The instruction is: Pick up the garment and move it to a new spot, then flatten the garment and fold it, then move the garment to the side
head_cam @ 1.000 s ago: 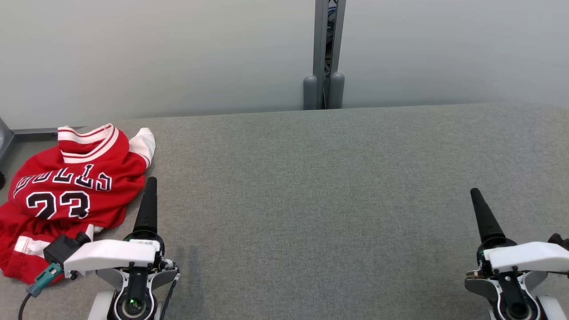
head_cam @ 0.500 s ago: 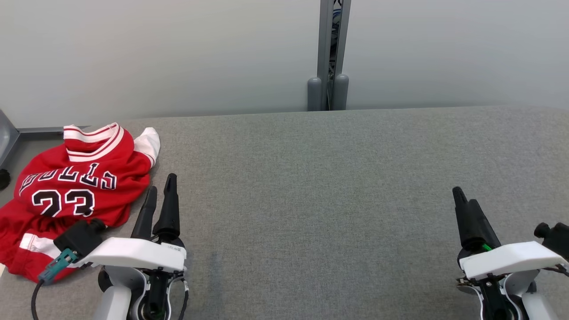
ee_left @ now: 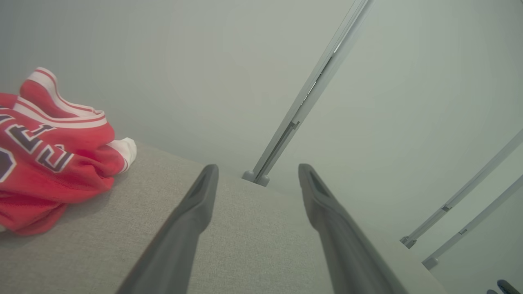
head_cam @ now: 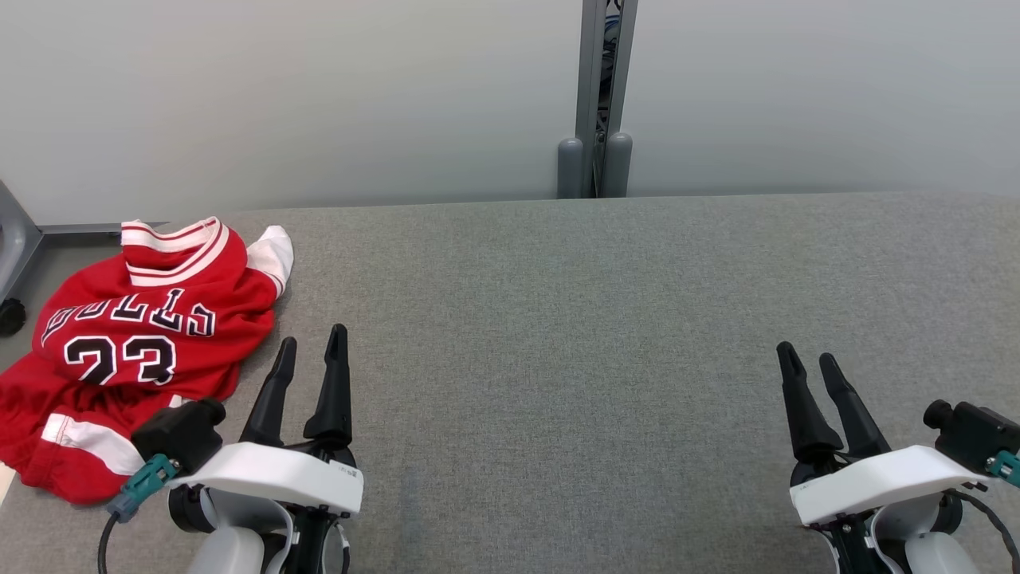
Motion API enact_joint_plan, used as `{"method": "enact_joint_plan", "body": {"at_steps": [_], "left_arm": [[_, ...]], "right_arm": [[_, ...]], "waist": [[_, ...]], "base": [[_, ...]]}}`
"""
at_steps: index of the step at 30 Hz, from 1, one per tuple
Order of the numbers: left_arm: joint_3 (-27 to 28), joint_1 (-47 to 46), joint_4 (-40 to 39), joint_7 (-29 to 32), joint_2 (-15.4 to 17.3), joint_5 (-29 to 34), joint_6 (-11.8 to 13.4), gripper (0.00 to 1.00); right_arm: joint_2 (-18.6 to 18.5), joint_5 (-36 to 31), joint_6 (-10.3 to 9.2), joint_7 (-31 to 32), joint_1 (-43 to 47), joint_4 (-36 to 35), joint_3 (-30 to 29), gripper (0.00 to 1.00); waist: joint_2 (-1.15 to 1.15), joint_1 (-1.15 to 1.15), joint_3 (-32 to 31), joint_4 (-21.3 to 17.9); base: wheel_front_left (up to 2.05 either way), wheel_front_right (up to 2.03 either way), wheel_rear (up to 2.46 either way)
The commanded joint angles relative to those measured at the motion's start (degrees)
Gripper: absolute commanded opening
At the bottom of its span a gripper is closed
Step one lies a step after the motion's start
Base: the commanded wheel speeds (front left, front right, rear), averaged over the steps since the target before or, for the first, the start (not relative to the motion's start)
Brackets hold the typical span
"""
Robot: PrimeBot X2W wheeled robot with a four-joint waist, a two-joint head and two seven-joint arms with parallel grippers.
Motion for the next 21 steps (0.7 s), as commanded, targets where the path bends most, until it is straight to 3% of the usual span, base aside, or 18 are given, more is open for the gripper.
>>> {"method": "enact_joint_plan", "body": {"at_steps": [1, 21], "left_arm": [[-0.1, -0.1, -1.1, -0.5, 0.4, 1.7, 0.3, 1.0], [-1.0, 2.8, -5.0, -3.0, 0.4, 14.0, 1.8, 1.0]], "right_arm": [[-0.6, -1.1, 0.08, -0.7, -0.5, -1.2, 0.2, 1.0], [-0.7, -12.5, 0.09, -4.3, 2.1, -3.9, 1.5, 1.0]], "waist": [[0.0, 0.0, 0.0, 0.0], [0.0, 0.0, -0.6, 0.3]], "base": [[0.0, 0.0, 0.0], [0.0, 0.0, 0.0]]}}
